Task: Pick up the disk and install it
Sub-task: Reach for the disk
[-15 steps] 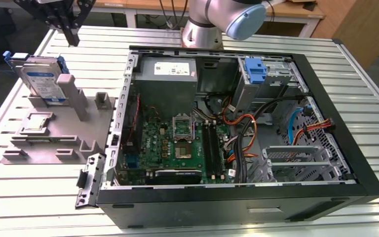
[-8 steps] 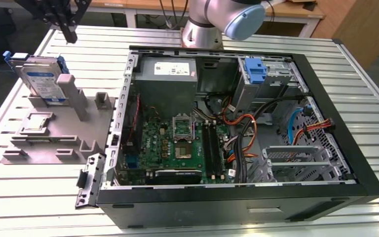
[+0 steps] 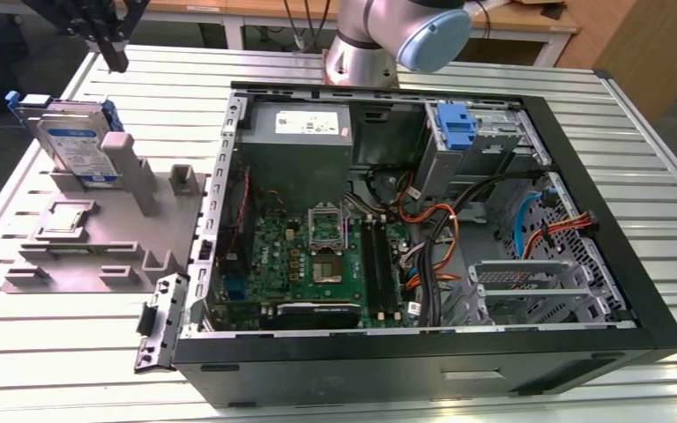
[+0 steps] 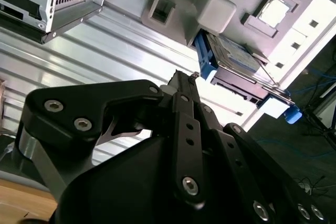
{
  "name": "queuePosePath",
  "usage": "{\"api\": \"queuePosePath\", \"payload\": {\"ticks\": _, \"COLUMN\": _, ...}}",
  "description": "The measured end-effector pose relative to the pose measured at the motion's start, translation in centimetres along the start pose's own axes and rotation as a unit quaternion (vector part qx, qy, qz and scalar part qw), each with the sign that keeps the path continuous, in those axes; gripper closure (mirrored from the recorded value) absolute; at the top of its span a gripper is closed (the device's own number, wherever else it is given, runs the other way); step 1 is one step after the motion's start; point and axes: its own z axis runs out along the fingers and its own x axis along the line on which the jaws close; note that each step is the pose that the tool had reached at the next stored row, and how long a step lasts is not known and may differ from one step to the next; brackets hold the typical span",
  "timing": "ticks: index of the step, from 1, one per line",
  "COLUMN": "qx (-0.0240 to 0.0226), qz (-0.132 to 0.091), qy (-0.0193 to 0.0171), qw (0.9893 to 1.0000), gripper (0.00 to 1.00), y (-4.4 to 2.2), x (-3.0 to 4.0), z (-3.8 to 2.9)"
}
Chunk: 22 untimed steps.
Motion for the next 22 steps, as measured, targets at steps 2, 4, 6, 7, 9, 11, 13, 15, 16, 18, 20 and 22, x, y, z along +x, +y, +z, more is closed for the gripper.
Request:
{"api": "queuePosePath", "payload": {"ticks": 2, "qx": 0.0000, "qz": 0.000, "qy": 0.0000, "qw": 1.0000, "gripper": 0.90, "y": 0.19, "x": 0.26, "z": 0.03}}
{"api": "queuePosePath", "payload": {"ticks": 4, "qx": 0.0000, "qz": 0.000, "qy": 0.0000, "qw": 1.0000, "gripper": 0.90, "y": 0.41, "x": 0.52, "z": 0.05}}
{"api": "queuePosePath", "payload": {"ticks": 6, "qx": -0.0001, "qz": 0.000, "qy": -0.0001, "qw": 1.0000, "gripper": 0.90, "y": 0.59, "x": 0.78, "z": 0.10}}
{"api": "queuePosePath", "payload": {"ticks": 7, "qx": -0.0001, "qz": 0.000, "qy": -0.0001, "qw": 1.0000, "gripper": 0.90, "y": 0.67, "x": 0.90, "z": 0.10}}
{"api": "queuePosePath", "payload": {"ticks": 9, "qx": 0.0000, "qz": 0.000, "qy": -0.0001, "qw": 1.0000, "gripper": 0.90, "y": 0.81, "x": 1.11, "z": 0.13}}
{"api": "queuePosePath", "payload": {"ticks": 11, "qx": 0.0000, "qz": 0.000, "qy": 0.0000, "qw": 1.0000, "gripper": 0.90, "y": 1.00, "x": 1.32, "z": 0.15}}
{"api": "queuePosePath", "payload": {"ticks": 13, "qx": 0.0000, "qz": 0.000, "qy": -0.0001, "qw": 1.0000, "gripper": 0.90, "y": 1.23, "x": 1.61, "z": 0.20}}
{"api": "queuePosePath", "payload": {"ticks": 15, "qx": 0.0000, "qz": 0.000, "qy": 0.0000, "qw": 1.0000, "gripper": 0.90, "y": 1.28, "x": 1.79, "z": 0.20}}
{"api": "queuePosePath", "payload": {"ticks": 16, "qx": 0.0000, "qz": 0.000, "qy": 0.0000, "qw": 1.0000, "gripper": 0.90, "y": 1.27, "x": 1.82, "z": 0.21}}
{"api": "queuePosePath", "payload": {"ticks": 18, "qx": 0.0000, "qz": 0.000, "qy": 0.0000, "qw": 1.0000, "gripper": 0.90, "y": 1.28, "x": 1.84, "z": 0.21}}
{"api": "queuePosePath", "payload": {"ticks": 20, "qx": 0.0000, "qz": 0.000, "qy": -0.0001, "qw": 1.0000, "gripper": 0.90, "y": 1.30, "x": 1.86, "z": 0.21}}
{"api": "queuePosePath", "payload": {"ticks": 22, "qx": 0.0000, "qz": 0.000, "qy": 0.0000, "qw": 1.0000, "gripper": 0.90, "y": 1.33, "x": 1.88, "z": 0.21}}
